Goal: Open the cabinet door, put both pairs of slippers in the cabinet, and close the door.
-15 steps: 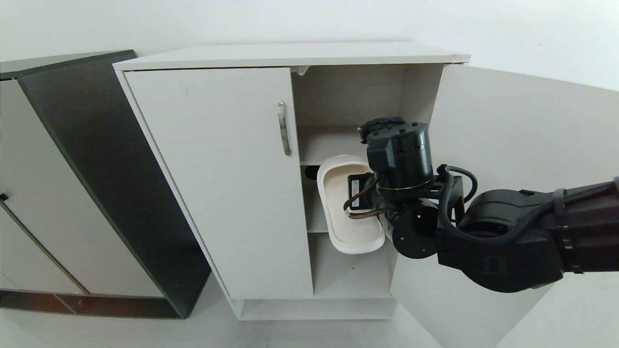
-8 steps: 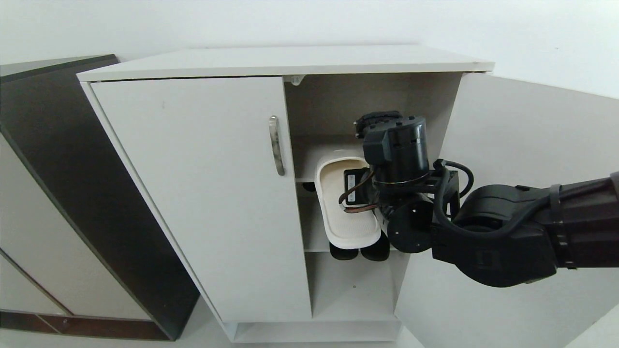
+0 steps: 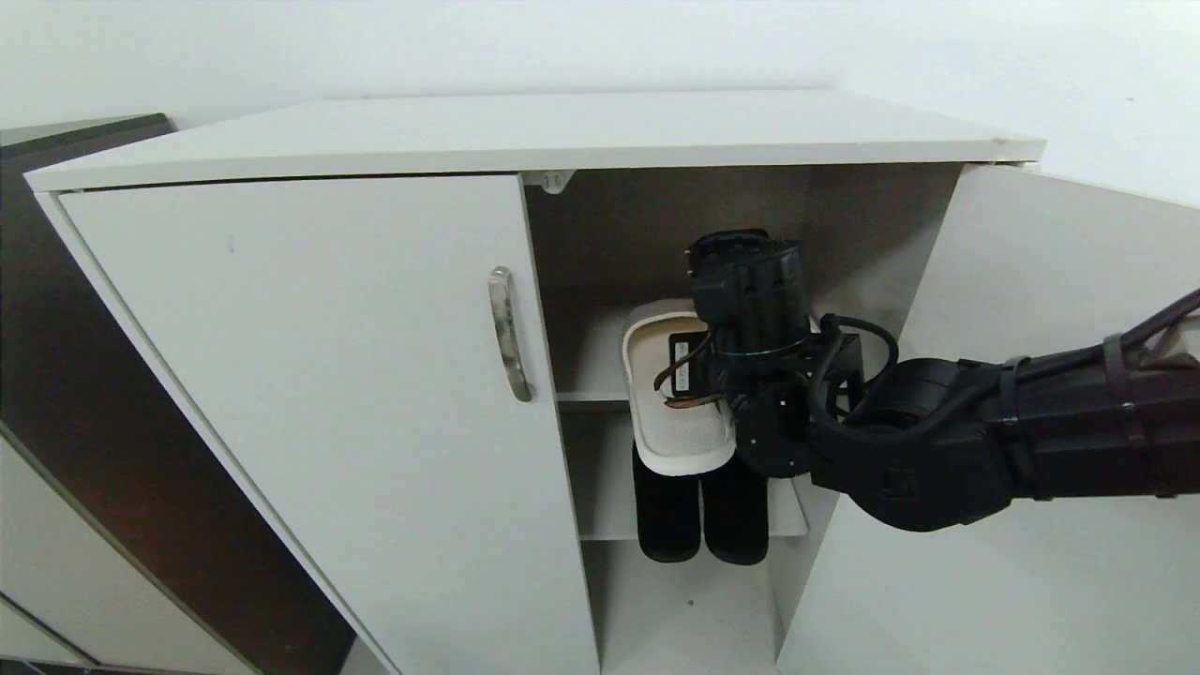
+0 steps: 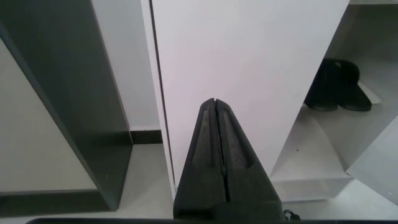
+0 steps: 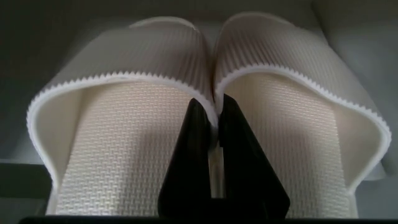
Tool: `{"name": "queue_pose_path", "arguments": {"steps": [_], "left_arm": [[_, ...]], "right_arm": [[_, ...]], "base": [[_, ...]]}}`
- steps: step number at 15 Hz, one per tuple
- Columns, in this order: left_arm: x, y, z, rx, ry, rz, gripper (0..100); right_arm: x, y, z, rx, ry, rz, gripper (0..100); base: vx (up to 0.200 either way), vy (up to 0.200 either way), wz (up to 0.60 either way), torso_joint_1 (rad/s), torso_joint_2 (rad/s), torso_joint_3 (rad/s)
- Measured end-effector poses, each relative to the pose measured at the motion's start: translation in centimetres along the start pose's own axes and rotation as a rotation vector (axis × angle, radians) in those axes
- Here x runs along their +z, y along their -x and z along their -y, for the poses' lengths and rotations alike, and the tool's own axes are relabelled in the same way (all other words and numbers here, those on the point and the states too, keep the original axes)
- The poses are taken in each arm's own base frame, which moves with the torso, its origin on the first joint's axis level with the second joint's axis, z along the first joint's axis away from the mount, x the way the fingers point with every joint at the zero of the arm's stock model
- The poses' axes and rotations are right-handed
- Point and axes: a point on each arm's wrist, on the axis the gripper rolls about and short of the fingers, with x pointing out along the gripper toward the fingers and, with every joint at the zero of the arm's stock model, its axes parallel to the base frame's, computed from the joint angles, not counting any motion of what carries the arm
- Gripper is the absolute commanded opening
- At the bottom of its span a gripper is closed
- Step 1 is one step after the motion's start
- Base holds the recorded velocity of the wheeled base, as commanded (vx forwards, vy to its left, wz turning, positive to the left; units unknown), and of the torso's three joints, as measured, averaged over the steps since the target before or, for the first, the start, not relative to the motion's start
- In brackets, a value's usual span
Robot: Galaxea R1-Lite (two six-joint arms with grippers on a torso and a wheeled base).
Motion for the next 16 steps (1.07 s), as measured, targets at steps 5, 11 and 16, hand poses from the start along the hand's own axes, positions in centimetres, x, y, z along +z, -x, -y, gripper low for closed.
{"name": "queue_pose_path", "arguments": {"steps": [5,11,16], "left_arm": [[0.0,0.0,0.0,0.001,0.001,0.000,0],[0.0,0.0,0.0,0.003,0.003,0.000,0],[0.0,0.0,0.0,0.004,0.003,0.000,0]], "right_arm": [[0.2,-1.7,0.1,-0.017,-0.007,0.010,0],[1.3,-4.6,-0.4,-0.046,-0.024,0.053,0],[1.0,-6.4,-0.3,-0.073,-0.017,0.056,0]], "base": [[0.000,0.000,0.00,0.000,0.00,0.000],[0.000,0.000,0.00,0.000,0.00,0.000],[0.000,0.000,0.00,0.000,0.00,0.000]]}}
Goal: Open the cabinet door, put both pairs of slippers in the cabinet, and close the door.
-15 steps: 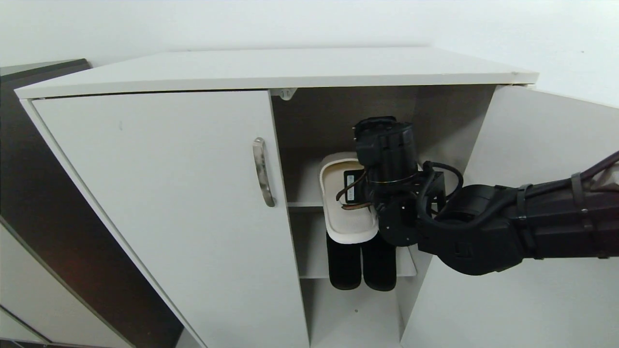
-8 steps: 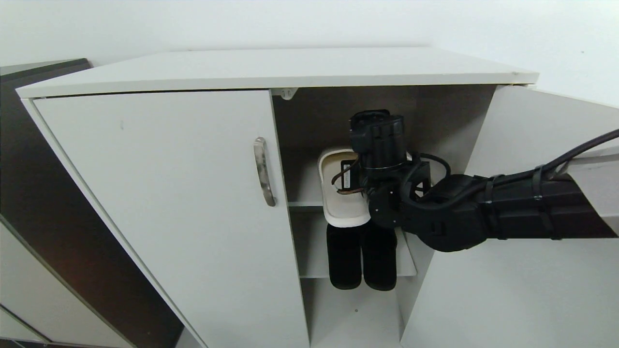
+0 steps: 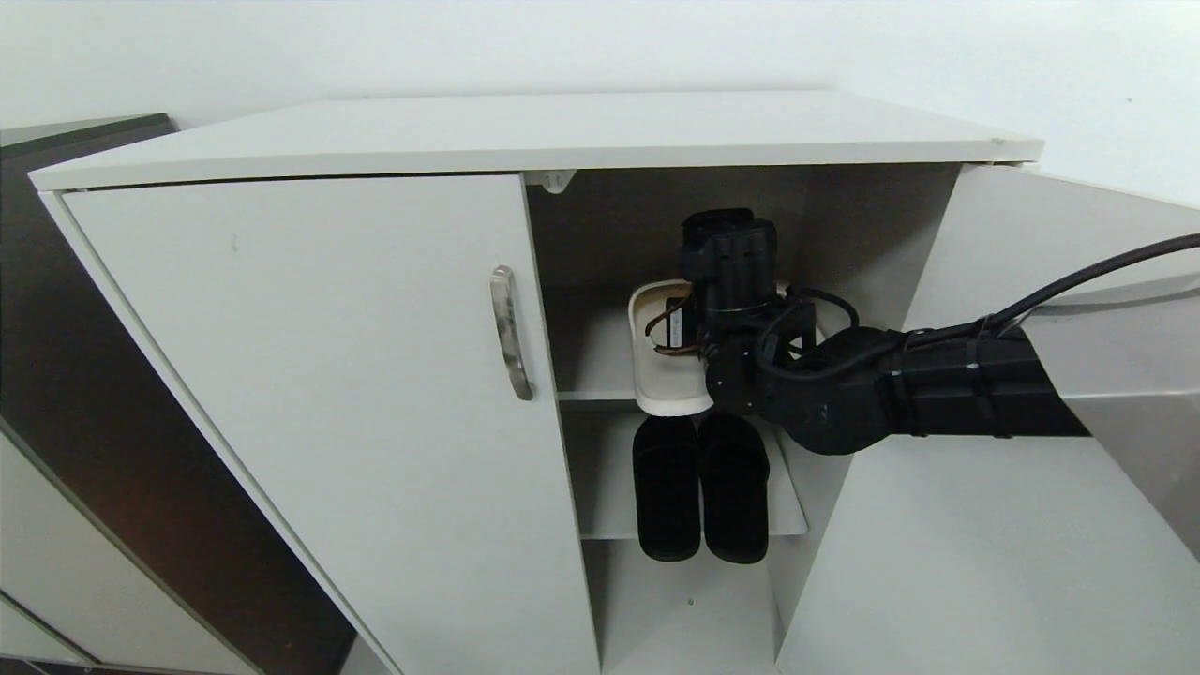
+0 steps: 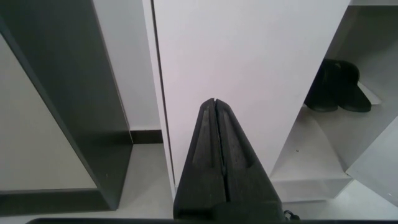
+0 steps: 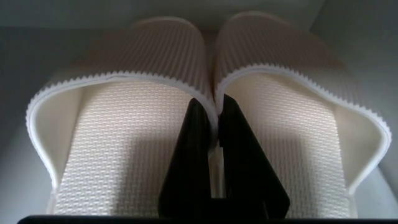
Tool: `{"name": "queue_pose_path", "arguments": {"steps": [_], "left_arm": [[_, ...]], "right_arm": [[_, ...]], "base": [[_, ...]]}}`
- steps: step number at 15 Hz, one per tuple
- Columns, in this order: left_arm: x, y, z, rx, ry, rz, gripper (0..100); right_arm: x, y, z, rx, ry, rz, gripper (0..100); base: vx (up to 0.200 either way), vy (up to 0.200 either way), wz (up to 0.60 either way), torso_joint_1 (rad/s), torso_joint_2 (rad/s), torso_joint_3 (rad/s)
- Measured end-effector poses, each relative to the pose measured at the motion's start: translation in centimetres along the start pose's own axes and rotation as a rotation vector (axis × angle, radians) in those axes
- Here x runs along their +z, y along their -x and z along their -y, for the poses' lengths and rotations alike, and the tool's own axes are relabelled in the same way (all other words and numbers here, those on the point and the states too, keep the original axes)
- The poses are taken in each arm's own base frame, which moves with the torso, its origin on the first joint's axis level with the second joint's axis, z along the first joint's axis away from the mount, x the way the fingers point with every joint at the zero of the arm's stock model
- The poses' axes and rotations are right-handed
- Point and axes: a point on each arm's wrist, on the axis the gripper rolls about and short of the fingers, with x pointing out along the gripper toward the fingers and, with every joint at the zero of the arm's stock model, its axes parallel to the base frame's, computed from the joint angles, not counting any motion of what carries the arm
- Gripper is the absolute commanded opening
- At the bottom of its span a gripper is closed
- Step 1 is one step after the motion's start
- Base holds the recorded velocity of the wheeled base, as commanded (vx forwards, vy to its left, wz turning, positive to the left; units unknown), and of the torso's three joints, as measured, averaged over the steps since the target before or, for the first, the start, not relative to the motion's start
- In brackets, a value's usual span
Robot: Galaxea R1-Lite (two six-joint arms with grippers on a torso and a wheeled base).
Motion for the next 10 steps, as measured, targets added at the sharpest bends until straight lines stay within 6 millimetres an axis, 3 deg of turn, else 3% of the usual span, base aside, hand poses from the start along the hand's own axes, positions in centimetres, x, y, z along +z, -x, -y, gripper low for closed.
{"name": "queue_pose_path", "arguments": {"steps": [2,3,7,10], "left_arm": [[0.0,0.0,0.0,0.000,0.000,0.000,0],[0.0,0.0,0.0,0.000,0.000,0.000,0],[0.0,0.0,0.0,0.000,0.001,0.000,0],[0.0,0.0,0.0,0.000,0.001,0.000,0]], "right_arm": [[-0.3,-0.3,0.0,-0.005,0.004,-0.005,0],[-0.4,-0.5,0.1,-0.008,0.006,-0.006,100],[-0.7,-0.3,0.0,-0.006,0.016,-0.015,100],[-0.7,1.6,0.2,0.014,0.038,-0.031,100]], "base": [[0.000,0.000,0.00,0.000,0.00,0.000],[0.000,0.000,0.00,0.000,0.00,0.000],[0.000,0.000,0.00,0.000,0.00,0.000],[0.000,0.000,0.00,0.000,0.00,0.000]]}}
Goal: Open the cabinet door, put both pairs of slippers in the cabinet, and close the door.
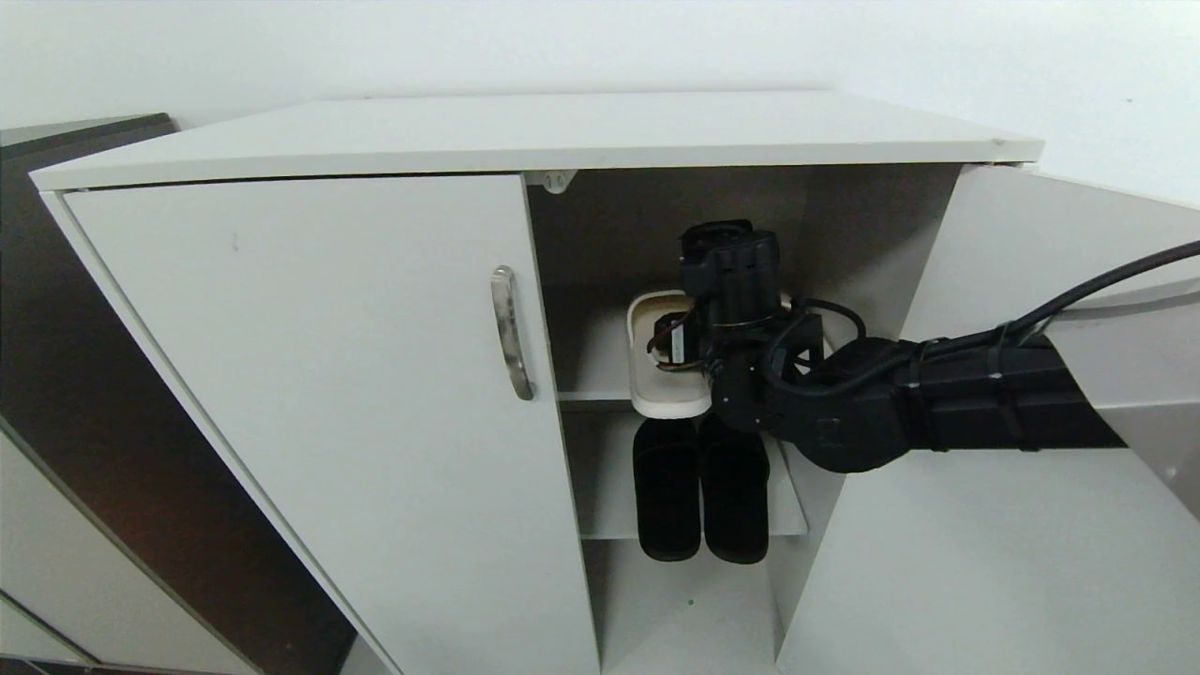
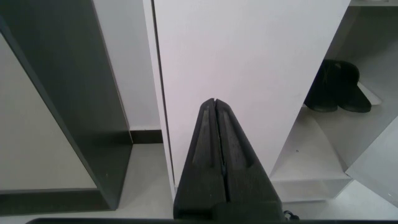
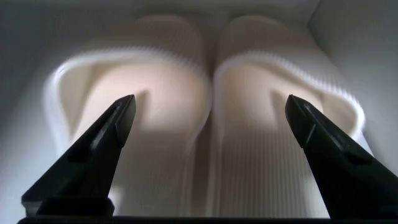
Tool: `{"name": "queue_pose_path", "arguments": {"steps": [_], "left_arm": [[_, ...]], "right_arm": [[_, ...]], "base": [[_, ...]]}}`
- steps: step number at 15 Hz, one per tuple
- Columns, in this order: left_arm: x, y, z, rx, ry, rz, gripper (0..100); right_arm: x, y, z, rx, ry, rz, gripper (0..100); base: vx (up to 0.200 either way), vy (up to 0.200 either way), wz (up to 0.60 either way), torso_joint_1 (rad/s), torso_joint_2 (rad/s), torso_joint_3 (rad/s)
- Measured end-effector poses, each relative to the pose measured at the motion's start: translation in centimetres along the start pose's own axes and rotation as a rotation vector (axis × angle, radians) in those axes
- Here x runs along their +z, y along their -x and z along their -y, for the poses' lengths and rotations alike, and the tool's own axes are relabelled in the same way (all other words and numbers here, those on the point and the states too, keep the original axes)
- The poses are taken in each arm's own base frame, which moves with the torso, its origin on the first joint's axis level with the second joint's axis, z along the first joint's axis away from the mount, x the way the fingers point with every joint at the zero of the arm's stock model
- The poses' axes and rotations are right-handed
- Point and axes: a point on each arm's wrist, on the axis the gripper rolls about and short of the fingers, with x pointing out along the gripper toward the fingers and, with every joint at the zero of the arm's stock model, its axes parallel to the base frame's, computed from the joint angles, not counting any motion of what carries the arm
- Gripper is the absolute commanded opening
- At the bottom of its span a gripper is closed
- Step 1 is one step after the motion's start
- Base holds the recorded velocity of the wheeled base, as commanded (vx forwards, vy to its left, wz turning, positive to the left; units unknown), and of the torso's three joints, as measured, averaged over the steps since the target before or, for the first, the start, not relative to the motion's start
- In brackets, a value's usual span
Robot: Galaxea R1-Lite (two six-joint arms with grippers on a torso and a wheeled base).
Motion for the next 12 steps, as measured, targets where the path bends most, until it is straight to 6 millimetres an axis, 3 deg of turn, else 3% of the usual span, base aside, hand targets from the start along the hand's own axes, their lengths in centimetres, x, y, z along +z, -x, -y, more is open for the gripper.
{"name": "queue_pose_path", "arguments": {"steps": [4,5,9,12], "left_arm": [[0.0,0.0,0.0,0.000,-0.003,0.000,0],[0.0,0.0,0.0,-0.001,-0.003,0.000,0],[0.0,0.0,0.0,-0.002,-0.003,0.000,0],[0.0,0.0,0.0,-0.003,-0.003,0.000,0]], "right_arm": [[0.1,4.7,1.0,0.055,0.021,-0.013,100],[0.0,6.2,1.5,0.073,0.026,-0.015,0],[-1.0,12.0,3.5,0.177,0.013,0.012,0],[-0.8,13.6,4.4,0.206,0.006,0.024,0]], "base": [[0.000,0.000,0.00,0.000,0.00,0.000],[0.000,0.000,0.00,0.000,0.00,0.000],[0.000,0.000,0.00,0.000,0.00,0.000],[0.000,0.000,0.00,0.000,0.00,0.000]]}}
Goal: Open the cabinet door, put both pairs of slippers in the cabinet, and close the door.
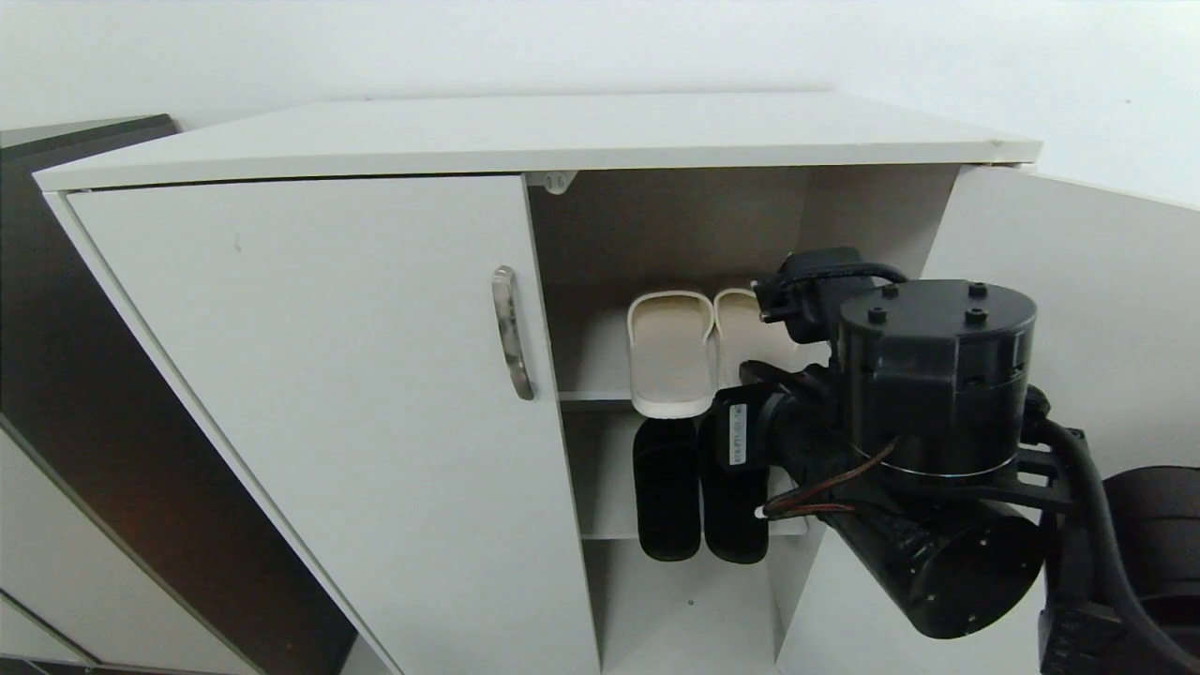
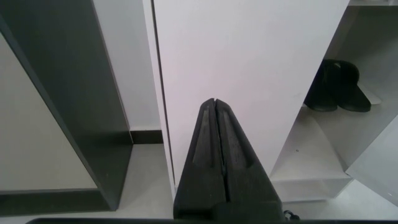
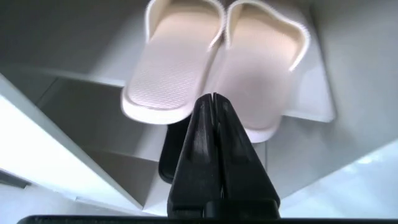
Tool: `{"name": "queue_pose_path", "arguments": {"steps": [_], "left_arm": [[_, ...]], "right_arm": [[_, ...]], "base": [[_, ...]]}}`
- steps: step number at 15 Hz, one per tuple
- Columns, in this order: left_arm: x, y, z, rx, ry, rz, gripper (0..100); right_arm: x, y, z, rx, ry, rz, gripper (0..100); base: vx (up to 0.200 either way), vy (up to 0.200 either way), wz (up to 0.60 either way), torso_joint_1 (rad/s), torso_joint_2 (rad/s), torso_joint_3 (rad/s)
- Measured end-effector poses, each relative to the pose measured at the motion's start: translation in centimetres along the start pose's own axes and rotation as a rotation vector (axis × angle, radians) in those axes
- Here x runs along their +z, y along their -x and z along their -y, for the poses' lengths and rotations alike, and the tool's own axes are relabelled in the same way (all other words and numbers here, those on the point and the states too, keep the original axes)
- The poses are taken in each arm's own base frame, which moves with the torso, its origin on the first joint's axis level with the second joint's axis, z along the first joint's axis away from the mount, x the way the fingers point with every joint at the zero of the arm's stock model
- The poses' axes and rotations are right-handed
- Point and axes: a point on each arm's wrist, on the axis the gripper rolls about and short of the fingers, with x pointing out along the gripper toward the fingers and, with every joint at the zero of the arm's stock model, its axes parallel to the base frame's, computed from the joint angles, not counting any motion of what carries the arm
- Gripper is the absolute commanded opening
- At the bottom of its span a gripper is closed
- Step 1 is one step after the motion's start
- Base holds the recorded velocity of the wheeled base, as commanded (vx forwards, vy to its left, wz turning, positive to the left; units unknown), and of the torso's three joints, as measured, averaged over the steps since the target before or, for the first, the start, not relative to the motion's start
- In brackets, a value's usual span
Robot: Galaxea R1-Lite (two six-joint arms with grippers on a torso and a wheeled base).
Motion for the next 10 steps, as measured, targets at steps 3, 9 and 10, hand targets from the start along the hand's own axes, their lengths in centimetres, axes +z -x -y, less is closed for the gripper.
{"name": "queue_pose_path", "arguments": {"steps": [3,9,10], "left_arm": [[0.0,0.0,0.0,0.000,0.000,0.000,0],[0.0,0.0,0.0,0.000,0.001,0.000,0],[0.0,0.0,0.0,0.000,0.001,0.000,0]], "right_arm": [[0.1,0.3,0.2,0.003,-0.004,0.003,0],[-1.2,-0.2,-0.1,-0.009,0.022,-0.028,0],[-1.3,-0.3,0.0,-0.013,0.024,-0.031,0]], "base": [[0.000,0.000,0.00,0.000,0.00,0.000],[-0.033,0.000,0.00,0.000,0.00,0.000],[-0.200,0.000,0.00,0.002,0.00,0.002]]}}
